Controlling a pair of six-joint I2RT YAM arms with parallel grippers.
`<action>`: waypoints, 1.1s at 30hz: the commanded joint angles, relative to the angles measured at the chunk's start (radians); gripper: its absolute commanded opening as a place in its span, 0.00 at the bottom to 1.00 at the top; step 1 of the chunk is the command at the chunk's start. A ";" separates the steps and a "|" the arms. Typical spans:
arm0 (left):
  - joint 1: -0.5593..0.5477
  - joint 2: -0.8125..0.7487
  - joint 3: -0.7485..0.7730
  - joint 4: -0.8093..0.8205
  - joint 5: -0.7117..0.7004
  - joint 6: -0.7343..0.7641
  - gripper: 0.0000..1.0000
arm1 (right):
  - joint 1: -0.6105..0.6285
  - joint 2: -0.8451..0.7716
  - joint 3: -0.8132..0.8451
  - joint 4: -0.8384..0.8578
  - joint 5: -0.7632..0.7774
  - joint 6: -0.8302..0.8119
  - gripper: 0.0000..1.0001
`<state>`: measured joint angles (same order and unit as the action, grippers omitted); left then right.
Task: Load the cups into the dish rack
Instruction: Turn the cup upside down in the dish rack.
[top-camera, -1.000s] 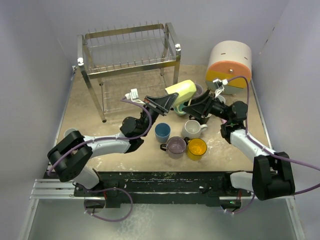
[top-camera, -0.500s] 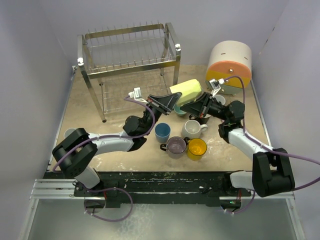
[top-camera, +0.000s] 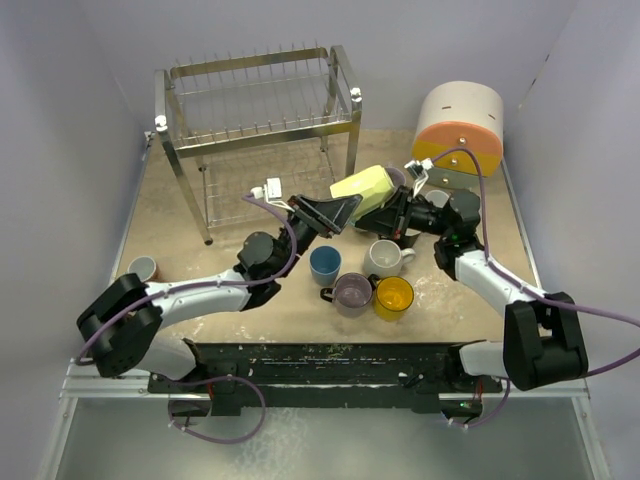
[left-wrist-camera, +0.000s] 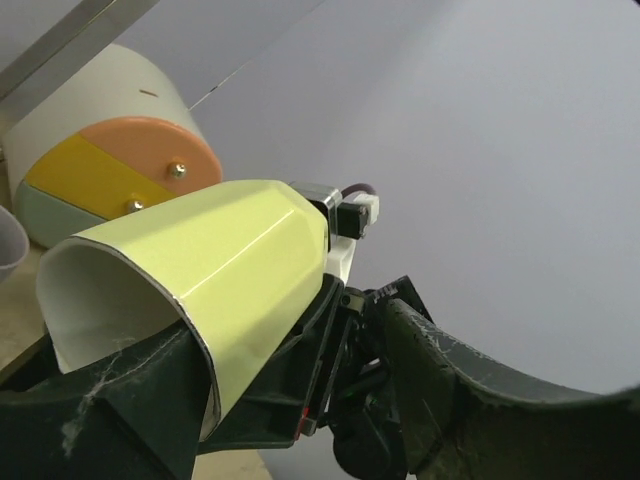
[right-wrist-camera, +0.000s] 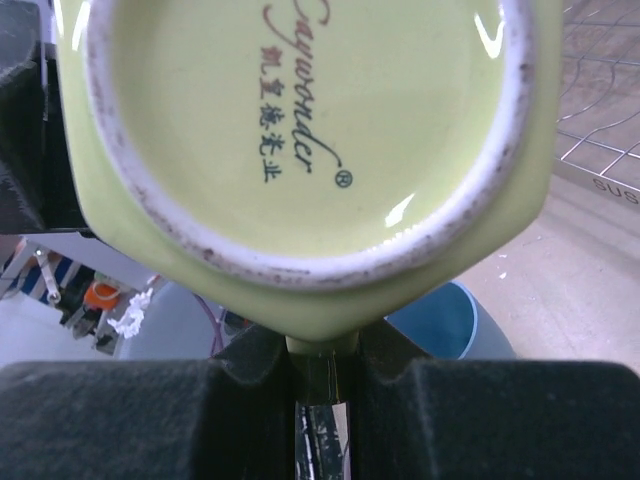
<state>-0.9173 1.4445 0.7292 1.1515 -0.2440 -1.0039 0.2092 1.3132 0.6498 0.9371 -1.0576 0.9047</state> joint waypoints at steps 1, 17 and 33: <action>-0.004 -0.138 -0.021 -0.136 0.000 0.078 0.71 | 0.003 -0.042 0.085 -0.132 -0.047 -0.203 0.00; -0.004 -0.421 0.005 -0.965 -0.020 0.319 0.86 | 0.001 -0.049 0.238 -0.527 -0.004 -0.632 0.00; 0.110 -0.512 0.057 -1.437 -0.053 0.468 0.96 | 0.124 -0.049 0.519 -1.124 0.355 -1.266 0.00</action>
<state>-0.8940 0.9222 0.7795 -0.2249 -0.3672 -0.5735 0.2512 1.3003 1.0267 -0.0711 -0.8448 -0.1120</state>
